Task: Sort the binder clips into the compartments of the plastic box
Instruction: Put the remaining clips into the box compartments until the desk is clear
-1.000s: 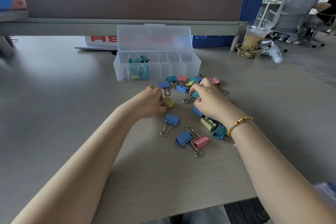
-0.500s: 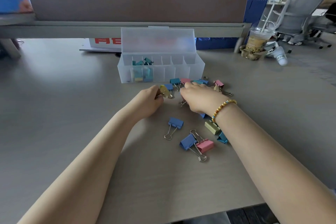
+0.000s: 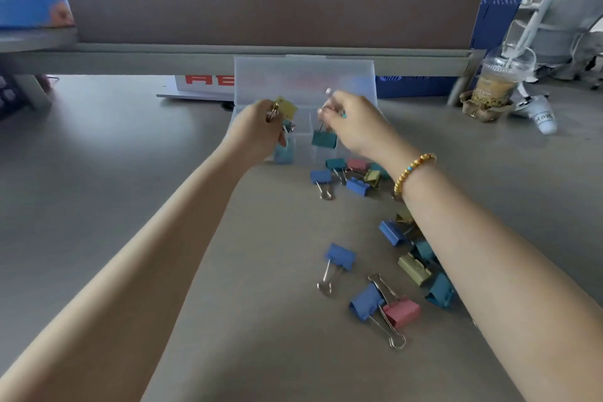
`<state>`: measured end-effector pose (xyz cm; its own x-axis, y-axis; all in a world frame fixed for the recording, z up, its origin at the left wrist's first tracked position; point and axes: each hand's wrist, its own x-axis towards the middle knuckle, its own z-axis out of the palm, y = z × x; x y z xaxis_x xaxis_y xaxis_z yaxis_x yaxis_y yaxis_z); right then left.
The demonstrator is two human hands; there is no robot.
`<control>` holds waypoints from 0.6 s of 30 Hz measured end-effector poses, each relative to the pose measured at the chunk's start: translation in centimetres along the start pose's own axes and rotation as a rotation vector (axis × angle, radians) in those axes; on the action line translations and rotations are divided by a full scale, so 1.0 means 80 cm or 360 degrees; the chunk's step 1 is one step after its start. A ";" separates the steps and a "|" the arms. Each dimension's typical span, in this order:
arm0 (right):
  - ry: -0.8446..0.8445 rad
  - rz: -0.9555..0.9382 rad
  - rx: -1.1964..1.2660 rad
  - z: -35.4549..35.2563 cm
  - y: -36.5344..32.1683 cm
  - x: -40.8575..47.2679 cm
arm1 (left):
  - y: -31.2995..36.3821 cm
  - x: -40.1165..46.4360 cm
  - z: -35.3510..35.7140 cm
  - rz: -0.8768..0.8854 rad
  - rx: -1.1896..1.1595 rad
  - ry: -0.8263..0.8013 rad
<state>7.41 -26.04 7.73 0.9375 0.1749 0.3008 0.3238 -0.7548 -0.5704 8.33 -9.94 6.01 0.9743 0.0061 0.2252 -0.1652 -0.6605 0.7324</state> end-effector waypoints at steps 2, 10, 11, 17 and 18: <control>0.0182 0.0081 0.0172 0.003 0.006 0.040 | 0.000 0.025 -0.010 0.0016 0.0079 0.0056; 0.0028 0.0194 0.0093 0.049 0.034 0.133 | -0.011 0.089 -0.010 -0.0008 0.0128 0.0048; -0.0052 0.0222 0.0082 0.052 0.036 0.138 | -0.014 0.093 -0.008 -0.0012 0.0127 0.0035; -0.0466 0.0379 -0.0102 0.043 0.025 0.165 | -0.027 0.119 -0.005 -0.0048 0.0115 0.0030; -0.0558 0.0412 -0.0169 0.041 0.022 0.168 | -0.028 0.123 -0.005 -0.0051 0.0110 0.0037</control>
<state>21.02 -22.92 8.28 0.9784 0.1616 -0.1290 0.0752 -0.8593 -0.5059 18.23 -8.11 6.84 0.9749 0.0452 0.2178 -0.1220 -0.7100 0.6936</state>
